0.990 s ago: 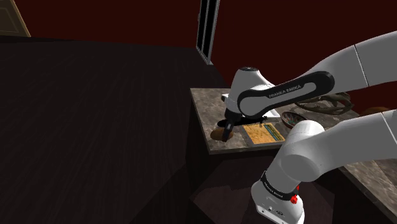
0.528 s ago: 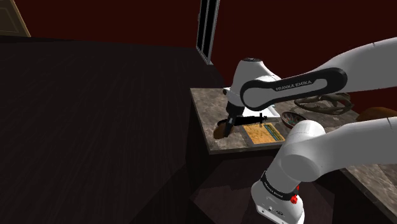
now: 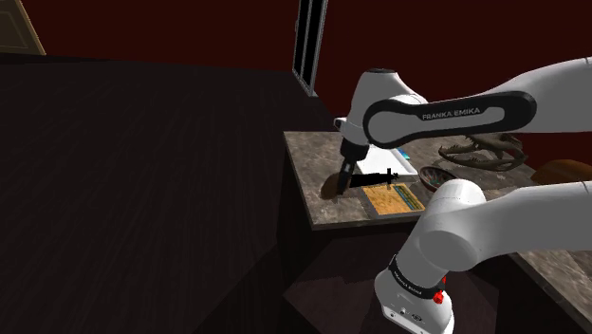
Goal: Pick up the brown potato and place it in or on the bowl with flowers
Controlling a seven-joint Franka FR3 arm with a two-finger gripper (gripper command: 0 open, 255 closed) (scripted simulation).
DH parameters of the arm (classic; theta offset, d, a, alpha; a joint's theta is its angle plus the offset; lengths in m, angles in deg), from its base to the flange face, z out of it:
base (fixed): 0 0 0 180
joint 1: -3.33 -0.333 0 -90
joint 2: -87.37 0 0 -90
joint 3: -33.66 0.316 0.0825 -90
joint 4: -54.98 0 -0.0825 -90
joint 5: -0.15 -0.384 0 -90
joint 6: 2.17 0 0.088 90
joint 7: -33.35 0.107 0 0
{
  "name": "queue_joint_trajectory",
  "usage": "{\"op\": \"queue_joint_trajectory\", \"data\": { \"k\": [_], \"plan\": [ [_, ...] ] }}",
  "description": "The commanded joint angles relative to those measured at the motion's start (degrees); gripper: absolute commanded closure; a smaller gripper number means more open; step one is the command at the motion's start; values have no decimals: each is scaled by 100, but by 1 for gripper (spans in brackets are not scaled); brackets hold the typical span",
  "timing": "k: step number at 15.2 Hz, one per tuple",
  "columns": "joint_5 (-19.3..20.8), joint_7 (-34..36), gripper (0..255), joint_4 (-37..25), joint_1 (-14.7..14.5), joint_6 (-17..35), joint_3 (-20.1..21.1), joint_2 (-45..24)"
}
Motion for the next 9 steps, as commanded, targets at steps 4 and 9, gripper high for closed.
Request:
{"op": "queue_joint_trajectory", "data": {
  "k": [4, 9],
  "plan": [
    [-54, 9, 255, -313, -18, -502, 62, 188],
    [25, -126, 255, -465, 84, -851, -21, 386]
  ]
}}
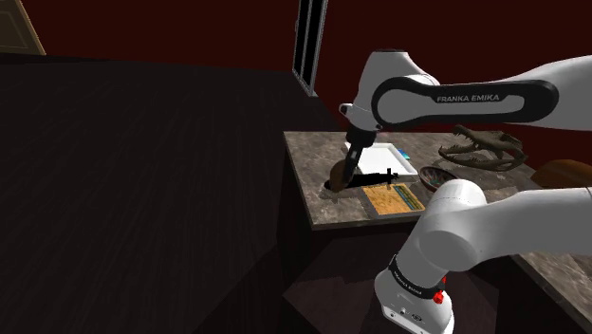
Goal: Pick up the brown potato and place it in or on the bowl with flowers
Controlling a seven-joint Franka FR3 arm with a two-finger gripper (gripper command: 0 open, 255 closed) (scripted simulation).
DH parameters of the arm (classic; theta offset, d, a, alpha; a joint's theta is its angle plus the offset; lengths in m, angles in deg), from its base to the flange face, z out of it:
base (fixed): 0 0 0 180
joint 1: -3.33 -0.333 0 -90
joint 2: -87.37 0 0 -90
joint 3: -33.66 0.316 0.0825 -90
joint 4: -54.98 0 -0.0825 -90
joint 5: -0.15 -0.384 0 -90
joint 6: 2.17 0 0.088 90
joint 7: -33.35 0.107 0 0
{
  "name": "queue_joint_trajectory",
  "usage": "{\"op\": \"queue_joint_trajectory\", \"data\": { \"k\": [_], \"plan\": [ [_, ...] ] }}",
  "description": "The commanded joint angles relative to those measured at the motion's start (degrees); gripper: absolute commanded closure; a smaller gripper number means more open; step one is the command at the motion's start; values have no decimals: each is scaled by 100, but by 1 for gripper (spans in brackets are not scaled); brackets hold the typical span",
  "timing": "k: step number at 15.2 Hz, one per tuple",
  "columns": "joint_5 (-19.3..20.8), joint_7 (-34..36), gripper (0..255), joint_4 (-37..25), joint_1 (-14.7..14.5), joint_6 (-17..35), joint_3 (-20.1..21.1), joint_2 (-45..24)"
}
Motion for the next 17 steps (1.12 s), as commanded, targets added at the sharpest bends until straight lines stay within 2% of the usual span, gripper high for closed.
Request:
{"op": "queue_joint_trajectory", "data": {
  "k": [1, 10, 17],
  "plan": [
    [173, -220, 255, 53, 178, -134, -184, 185],
    [1293, -1624, 255, 39, 1248, -685, -1390, 774],
    [2113, -2712, 255, -414, 1805, -810, -2410, 604]
  ]
}}
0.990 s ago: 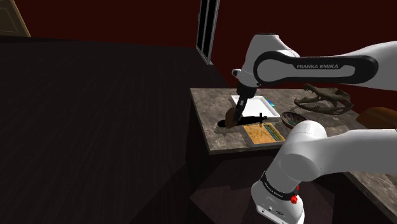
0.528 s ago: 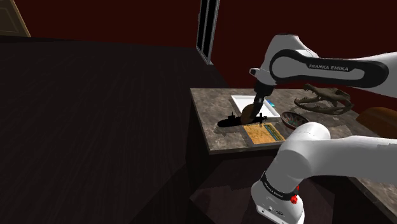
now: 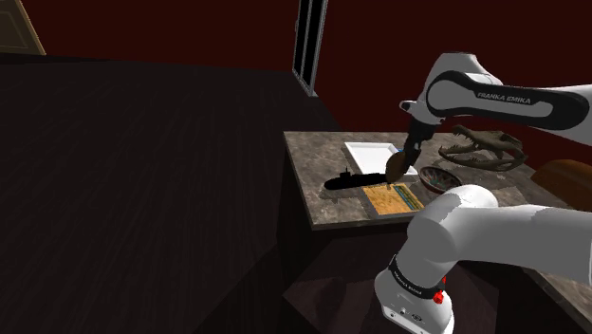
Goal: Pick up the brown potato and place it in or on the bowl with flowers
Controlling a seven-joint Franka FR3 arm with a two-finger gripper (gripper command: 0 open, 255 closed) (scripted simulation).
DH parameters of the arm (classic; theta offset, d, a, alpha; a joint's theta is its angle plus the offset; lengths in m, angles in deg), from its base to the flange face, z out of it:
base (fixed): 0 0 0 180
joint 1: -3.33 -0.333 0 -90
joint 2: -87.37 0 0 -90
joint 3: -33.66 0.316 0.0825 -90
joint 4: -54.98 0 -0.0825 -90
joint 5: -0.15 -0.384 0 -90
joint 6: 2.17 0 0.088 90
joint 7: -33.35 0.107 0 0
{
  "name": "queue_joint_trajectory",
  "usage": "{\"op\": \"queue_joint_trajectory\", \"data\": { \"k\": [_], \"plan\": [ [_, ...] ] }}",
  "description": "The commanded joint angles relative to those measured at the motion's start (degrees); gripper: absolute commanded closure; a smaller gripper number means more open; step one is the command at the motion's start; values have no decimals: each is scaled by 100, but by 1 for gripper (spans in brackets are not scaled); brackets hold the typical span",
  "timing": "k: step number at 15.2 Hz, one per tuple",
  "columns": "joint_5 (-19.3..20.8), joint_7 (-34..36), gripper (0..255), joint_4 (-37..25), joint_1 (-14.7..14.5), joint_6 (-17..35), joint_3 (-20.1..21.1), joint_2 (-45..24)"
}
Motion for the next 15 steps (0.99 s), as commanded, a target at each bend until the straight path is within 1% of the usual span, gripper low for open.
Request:
{"op": "queue_joint_trajectory", "data": {
  "k": [1, 4, 8, 12, 15],
  "plan": [
    [263, -346, 255, -161, 134, 24, -351, -115],
    [538, -781, 255, -477, 220, 46, -794, -325],
    [831, -1336, 255, -980, 200, 103, -1399, -663],
    [1023, -1877, 255, -1566, 36, 180, -2030, -1044],
    [1105, -2278, 255, -2057, -192, 238, -2542, -1340]
  ]
}}
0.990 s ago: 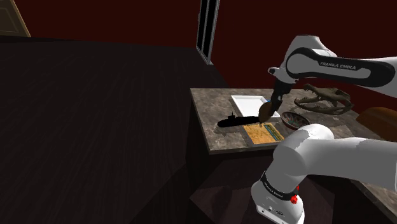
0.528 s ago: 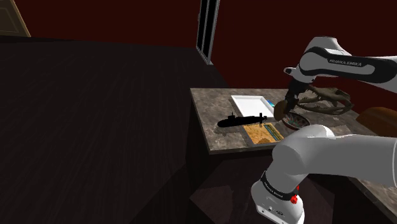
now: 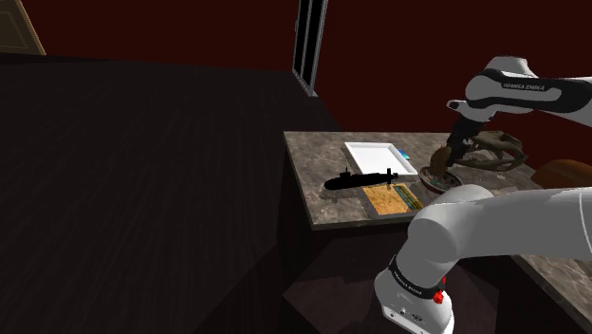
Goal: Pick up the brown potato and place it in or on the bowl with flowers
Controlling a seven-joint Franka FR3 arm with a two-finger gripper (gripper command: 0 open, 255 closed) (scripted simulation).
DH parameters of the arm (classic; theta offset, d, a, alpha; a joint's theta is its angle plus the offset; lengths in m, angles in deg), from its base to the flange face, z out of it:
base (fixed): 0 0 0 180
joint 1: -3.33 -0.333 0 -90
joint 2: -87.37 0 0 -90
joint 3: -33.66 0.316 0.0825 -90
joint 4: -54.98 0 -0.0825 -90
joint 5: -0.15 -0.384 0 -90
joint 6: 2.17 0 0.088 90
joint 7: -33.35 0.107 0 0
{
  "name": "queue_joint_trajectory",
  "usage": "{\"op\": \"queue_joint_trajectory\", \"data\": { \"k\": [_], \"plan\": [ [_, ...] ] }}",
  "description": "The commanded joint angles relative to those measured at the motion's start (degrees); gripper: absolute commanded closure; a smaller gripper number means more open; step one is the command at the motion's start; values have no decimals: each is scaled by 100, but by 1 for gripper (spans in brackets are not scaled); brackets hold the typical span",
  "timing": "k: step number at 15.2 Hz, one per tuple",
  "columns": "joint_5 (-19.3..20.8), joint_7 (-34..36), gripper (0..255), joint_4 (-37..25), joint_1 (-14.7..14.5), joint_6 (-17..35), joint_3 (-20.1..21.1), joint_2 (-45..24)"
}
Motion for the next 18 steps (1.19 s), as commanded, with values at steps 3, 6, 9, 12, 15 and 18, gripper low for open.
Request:
{"op": "queue_joint_trajectory", "data": {
  "k": [3, 6, 9, 12, 15, 18],
  "plan": [
    [50, -518, 255, -696, -428, 94, -740, -412],
    [111, -699, 255, -889, -673, 252, -1171, -564],
    [200, -671, 255, -752, -733, 467, -1355, -592],
    [291, -642, 255, -626, -809, 685, -1556, -629],
    [385, -613, 255, -511, -903, 905, -1773, -672],
    [475, -583, 255, -415, -1009, 1111, -1992, -715]
  ]
}}
